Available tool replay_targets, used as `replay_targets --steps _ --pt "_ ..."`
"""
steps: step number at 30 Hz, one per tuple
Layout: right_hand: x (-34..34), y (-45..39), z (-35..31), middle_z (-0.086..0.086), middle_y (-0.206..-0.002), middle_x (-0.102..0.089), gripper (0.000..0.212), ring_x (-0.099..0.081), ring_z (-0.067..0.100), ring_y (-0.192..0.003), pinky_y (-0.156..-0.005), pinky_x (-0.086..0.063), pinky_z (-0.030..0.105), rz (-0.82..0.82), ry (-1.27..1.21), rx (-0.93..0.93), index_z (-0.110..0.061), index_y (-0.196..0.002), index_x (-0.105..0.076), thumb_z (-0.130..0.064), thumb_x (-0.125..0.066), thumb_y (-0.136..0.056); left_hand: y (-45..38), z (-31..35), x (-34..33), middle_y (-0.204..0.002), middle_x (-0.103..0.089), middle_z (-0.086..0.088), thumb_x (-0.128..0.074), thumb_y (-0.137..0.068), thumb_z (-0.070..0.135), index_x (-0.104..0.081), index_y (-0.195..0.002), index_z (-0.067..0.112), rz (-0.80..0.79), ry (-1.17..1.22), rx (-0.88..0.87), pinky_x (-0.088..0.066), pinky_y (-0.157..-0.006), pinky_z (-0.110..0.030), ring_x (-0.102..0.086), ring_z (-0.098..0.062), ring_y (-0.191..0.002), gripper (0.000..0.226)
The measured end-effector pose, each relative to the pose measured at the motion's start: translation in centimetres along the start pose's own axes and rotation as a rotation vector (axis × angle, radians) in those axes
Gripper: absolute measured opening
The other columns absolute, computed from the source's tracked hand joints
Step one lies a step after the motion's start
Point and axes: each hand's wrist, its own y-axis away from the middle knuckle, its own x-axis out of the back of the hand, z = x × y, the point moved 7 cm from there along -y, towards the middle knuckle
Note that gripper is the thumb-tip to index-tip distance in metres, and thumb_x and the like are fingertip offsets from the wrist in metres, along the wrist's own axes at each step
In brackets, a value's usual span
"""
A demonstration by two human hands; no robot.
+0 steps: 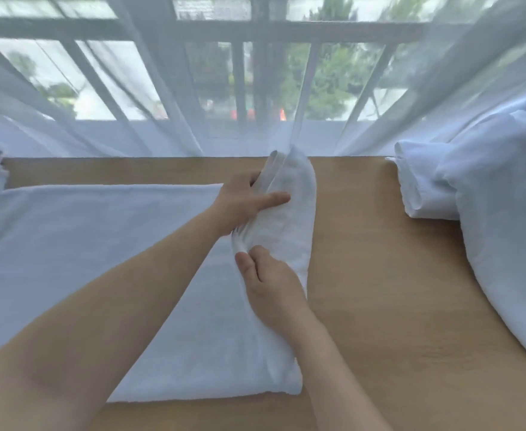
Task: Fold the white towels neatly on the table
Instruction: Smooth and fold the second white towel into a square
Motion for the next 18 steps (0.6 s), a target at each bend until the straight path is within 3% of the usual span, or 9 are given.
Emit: replay_targets --steps 4,6,10,14,18 --pt "-4.9 -0.3 -4.2 -0.006 -0.068 -0.049 0.039 -0.045 0.018 -0.063 -0.055 -0.026 0.037 -0.026 0.107 0.039 -0.028 -0.073 -0.030 -0.053 -0.034 -0.103 3.3 -3.2 7.8 -0.089 -0.077 0.007 -0.087 -0.074 0.040 -0.077 -0.090 0.025 0.093 0.122 -0.007 -0.057 -0.069 -0.025 -0.074 -0.010 -0.084 0.024" --pt "-7.8 -0.3 -6.6 -0.007 -0.067 -0.047 0.039 -0.045 0.021 -0.065 -0.057 -0.026 0.037 -0.073 0.160 0.050 -0.029 -0.072 -0.030 -0.055 -0.037 -0.101 5.6 -4.6 11.4 -0.090 -0.077 0.009 -0.087 -0.075 0.038 -0.077 -0.090 0.028 0.089 0.159 -0.025 -0.054 -0.066 -0.017 -0.073 -0.006 -0.083 0.020" --pt "-13.9 -0.4 -12.3 -0.007 -0.071 -0.047 0.040 -0.048 0.022 -0.072 -0.059 -0.030 0.035 -0.165 0.216 0.047 -0.029 -0.073 -0.034 -0.058 -0.038 -0.099 9.6 -7.6 18.8 -0.096 -0.077 0.006 -0.085 -0.079 0.035 -0.077 -0.095 0.029 0.104 0.206 -0.050 -0.058 -0.073 -0.020 -0.073 -0.009 -0.091 0.019" --pt "-19.8 -1.4 -18.4 -0.003 -0.074 -0.050 0.044 -0.050 0.022 -0.074 -0.059 -0.033 0.035 -0.269 0.261 0.025 -0.024 -0.071 -0.037 -0.059 -0.041 -0.099 12.8 -9.9 26.4 -0.098 -0.077 0.009 -0.082 -0.083 0.033 -0.077 -0.099 0.029 0.122 0.239 -0.076 -0.054 -0.070 -0.015 -0.072 -0.006 -0.091 0.017" --pt "-24.9 -2.7 -23.8 -0.005 -0.071 -0.048 0.046 -0.046 0.014 -0.063 -0.053 -0.029 0.031 -0.327 0.277 0.030 -0.023 -0.071 -0.038 -0.060 -0.042 -0.098 15.0 -12.0 33.8 -0.101 -0.077 0.010 -0.082 -0.082 0.035 -0.077 -0.100 0.031 0.170 0.247 -0.084 -0.058 -0.077 -0.020 -0.072 -0.007 -0.095 0.020"
